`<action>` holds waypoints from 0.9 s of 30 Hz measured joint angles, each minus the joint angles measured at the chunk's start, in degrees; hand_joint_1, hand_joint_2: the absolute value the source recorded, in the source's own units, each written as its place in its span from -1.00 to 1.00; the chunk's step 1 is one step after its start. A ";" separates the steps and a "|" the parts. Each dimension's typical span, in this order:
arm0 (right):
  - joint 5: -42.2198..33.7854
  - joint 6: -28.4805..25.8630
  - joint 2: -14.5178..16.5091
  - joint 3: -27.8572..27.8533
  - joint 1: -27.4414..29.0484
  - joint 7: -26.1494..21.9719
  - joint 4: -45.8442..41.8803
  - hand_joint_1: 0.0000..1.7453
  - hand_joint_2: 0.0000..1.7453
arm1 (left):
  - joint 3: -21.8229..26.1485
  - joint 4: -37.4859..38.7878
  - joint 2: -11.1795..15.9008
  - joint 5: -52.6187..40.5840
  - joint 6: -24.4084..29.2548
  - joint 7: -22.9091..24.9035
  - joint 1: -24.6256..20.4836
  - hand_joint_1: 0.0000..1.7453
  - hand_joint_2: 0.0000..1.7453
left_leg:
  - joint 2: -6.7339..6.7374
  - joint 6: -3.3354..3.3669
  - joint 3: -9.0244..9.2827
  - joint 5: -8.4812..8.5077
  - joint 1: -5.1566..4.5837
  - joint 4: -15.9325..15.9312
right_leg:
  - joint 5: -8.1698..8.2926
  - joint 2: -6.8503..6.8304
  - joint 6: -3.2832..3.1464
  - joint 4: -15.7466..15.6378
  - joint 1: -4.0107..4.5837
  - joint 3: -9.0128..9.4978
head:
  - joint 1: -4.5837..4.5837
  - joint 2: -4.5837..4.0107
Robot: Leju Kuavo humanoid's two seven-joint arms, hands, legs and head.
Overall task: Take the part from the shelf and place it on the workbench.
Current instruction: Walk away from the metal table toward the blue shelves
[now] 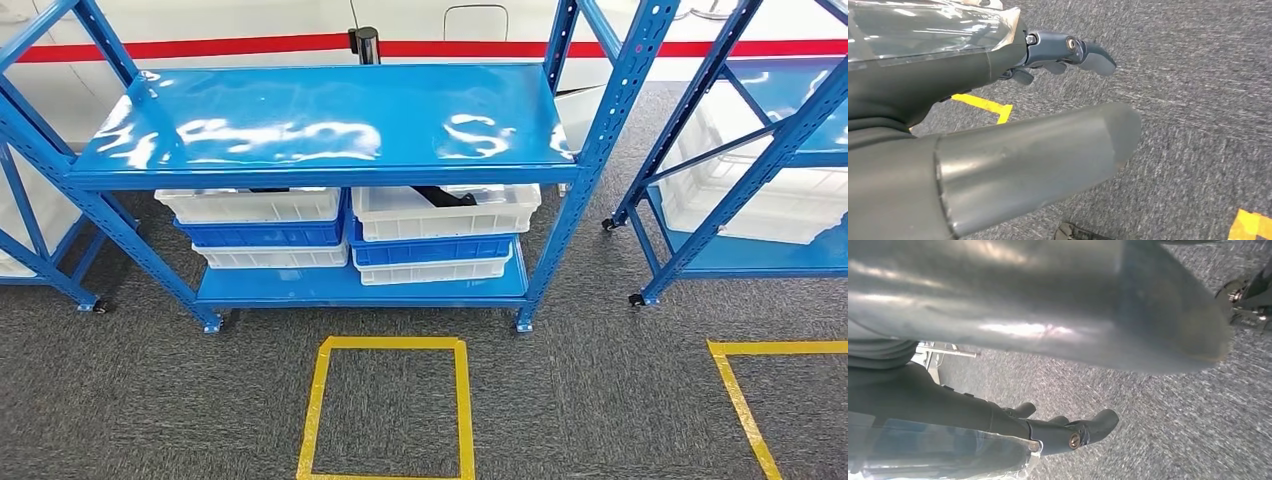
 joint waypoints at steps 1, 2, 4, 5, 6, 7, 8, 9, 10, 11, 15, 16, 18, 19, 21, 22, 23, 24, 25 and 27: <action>0.07 -0.02 0.00 0.00 0.00 0.02 0.00 -1.00 -1.00 | 0.02 0.01 -0.01 0.03 -0.04 0.16 0.00 -1.00 -1.00 | 0.00 -0.29 0.02 0.08 0.07 -0.11 | -0.01 0.00 -0.19 0.01 0.12 -0.04 | 0.01 0.00; 0.14 -0.05 0.00 0.00 0.00 0.03 0.00 -1.00 -1.00 | 0.04 0.01 -0.02 0.05 -0.09 0.24 0.00 -1.00 -1.00 | 0.00 -0.70 0.05 0.13 0.13 -0.22 | -0.03 0.00 -0.33 0.02 0.23 -0.08 | 0.01 0.00; 0.22 -0.10 -0.02 0.00 0.00 0.09 0.00 -1.00 -1.00 | 0.09 0.01 -0.04 0.11 -0.18 0.25 0.00 -1.00 -1.00 | 0.00 -1.59 0.10 0.19 0.19 -0.42 | -0.05 -0.01 -0.45 0.04 0.42 -0.18 | 0.02 0.00; 0.24 -0.10 -0.03 0.00 0.00 0.14 0.00 -1.00 -1.00 | 0.12 0.01 -0.06 0.14 -0.21 0.27 0.00 -1.00 -1.00 | 0.00 -1.90 0.12 0.19 0.21 -0.47 | -0.05 -0.01 -0.45 0.05 0.48 -0.21 | 0.02 0.00; 0.25 -0.11 -0.04 0.00 0.00 0.18 0.00 -1.00 -1.00 | 0.17 0.01 -0.07 0.18 -0.23 0.31 0.00 -1.00 -1.00 | 0.00 -2.11 0.12 0.19 0.21 -0.49 | -0.06 -0.02 -0.45 0.05 0.53 -0.22 | 0.02 0.00; 0.26 -0.11 -0.04 0.00 0.00 0.22 0.00 -1.00 -1.00 | 0.22 0.01 -0.08 0.22 -0.25 0.35 0.00 -1.00 -1.00 | 0.00 -2.24 0.12 0.19 0.21 -0.50 | -0.06 -0.02 -0.45 0.05 0.55 -0.23 | 0.02 0.00; 0.27 -0.11 -0.04 0.00 0.00 0.23 0.00 -1.00 -1.00 | 0.28 0.01 -0.09 0.26 -0.26 0.38 0.00 -1.00 -1.00 | 0.00 -2.35 0.12 0.18 0.20 -0.50 | -0.06 -0.02 -0.45 0.06 0.55 -0.23 | 0.02 0.00; 0.28 -0.11 -0.04 0.00 0.00 0.25 0.00 -1.00 -1.00 | 0.32 0.01 -0.10 0.30 -0.28 0.39 0.00 -1.00 -1.00 | 0.01 -2.45 0.12 0.18 0.17 -0.49 | -0.06 -0.02 -0.45 0.06 0.55 -0.23 | 0.02 0.00; 0.30 -0.11 -0.04 0.00 0.00 0.26 0.00 -1.00 -1.00 | 0.33 0.01 -0.10 0.32 -0.30 0.39 0.00 -1.00 -1.00 | 0.01 -2.52 0.12 0.18 0.12 -0.49 | -0.06 -0.02 -0.45 0.06 0.55 -0.22 | 0.02 0.00; 0.33 -0.11 -0.04 0.00 0.00 0.26 0.00 -1.00 -1.00 | 0.34 0.01 -0.10 0.32 -0.32 0.39 0.00 -1.00 -1.00 | 0.01 -2.51 0.12 0.18 0.05 -0.48 | -0.06 -0.02 -0.45 0.06 0.54 -0.22 | 0.02 0.00; 0.41 -0.11 -0.03 0.00 0.00 0.27 0.00 -1.00 -1.00 | 0.35 0.01 -0.12 0.32 -0.33 0.39 0.00 -1.00 -1.00 | 0.00 -2.49 0.12 0.17 -0.21 -0.39 | -0.05 -0.02 -0.44 0.06 0.43 -0.21 | 0.02 0.00; 0.42 -0.11 -0.02 0.00 0.00 0.27 0.00 -1.00 -1.00 | 0.35 0.01 -0.11 0.32 -0.33 0.39 0.00 -1.00 -1.00 | 0.00 -2.49 0.11 0.16 -0.25 -0.37 | -0.05 -0.02 -0.44 0.06 0.40 -0.21 | 0.02 0.00; 0.42 -0.11 -0.02 0.00 0.00 0.27 0.00 -1.00 -1.00 | 0.35 0.01 -0.12 0.32 -0.33 0.39 0.00 -1.00 -1.00 | 0.00 -2.47 0.10 0.15 -0.35 -0.35 | -0.04 -0.02 -0.43 0.06 0.33 -0.20 | 0.02 0.00; 0.42 -0.10 -0.02 0.00 0.00 0.27 0.00 -1.00 -1.00 | 0.35 0.01 -0.11 0.32 -0.33 0.39 0.00 -1.00 -1.00 | 0.00 -2.46 0.10 0.15 -0.40 -0.35 | -0.04 -0.02 -0.43 0.06 0.30 -0.20 | 0.02 0.00; 0.42 -0.10 -0.02 0.00 0.00 0.27 0.00 -1.00 -1.00 | 0.35 0.01 -0.10 0.32 -0.33 0.39 0.00 -1.00 -1.00 | 0.00 -2.44 0.11 0.14 -0.45 -0.34 | -0.04 -0.02 -0.42 0.06 0.26 -0.20 | 0.02 0.00; 0.42 -0.10 -0.02 0.00 0.00 0.27 0.00 -1.00 -1.00 | 0.36 0.01 -0.10 0.32 -0.33 0.39 0.00 -1.00 -1.00 | 0.00 -2.43 0.11 0.13 -0.46 -0.34 | -0.04 -0.02 -0.42 0.06 0.24 -0.20 | 0.02 0.00; 0.42 -0.11 -0.02 0.00 0.00 0.27 0.00 -1.00 -1.00 | 0.36 0.01 -0.10 0.32 -0.33 0.39 0.00 -1.00 -1.00 | 0.00 -2.42 0.11 0.12 -0.46 -0.33 | -0.04 -0.02 -0.42 0.06 0.22 -0.21 | 0.02 0.00; 0.42 -0.10 -0.02 0.00 0.00 0.27 0.00 -1.00 -1.00 | 0.36 0.01 -0.10 0.32 -0.33 0.39 0.00 -1.00 -1.00 | 0.00 -2.42 0.11 0.12 -0.47 -0.33 | -0.04 -0.02 -0.42 0.06 0.20 -0.21 | 0.02 0.00; 0.42 -0.10 -0.02 0.00 0.00 0.27 0.00 -1.00 -1.00 | 0.36 0.01 -0.10 0.32 -0.33 0.39 0.00 -1.00 -1.00 | 0.00 -2.41 0.11 0.12 -0.47 -0.33 | -0.04 -0.02 -0.42 0.06 0.18 -0.21 | 0.02 0.00; 0.42 -0.10 -0.02 0.00 0.00 0.27 0.00 -1.00 -1.00 | 0.36 0.01 -0.10 0.32 -0.33 0.39 0.00 -1.00 0.00 | 0.00 -2.41 0.11 0.12 -0.46 -0.33 | -0.04 -0.02 -0.42 0.06 0.17 -0.21 | 0.02 0.00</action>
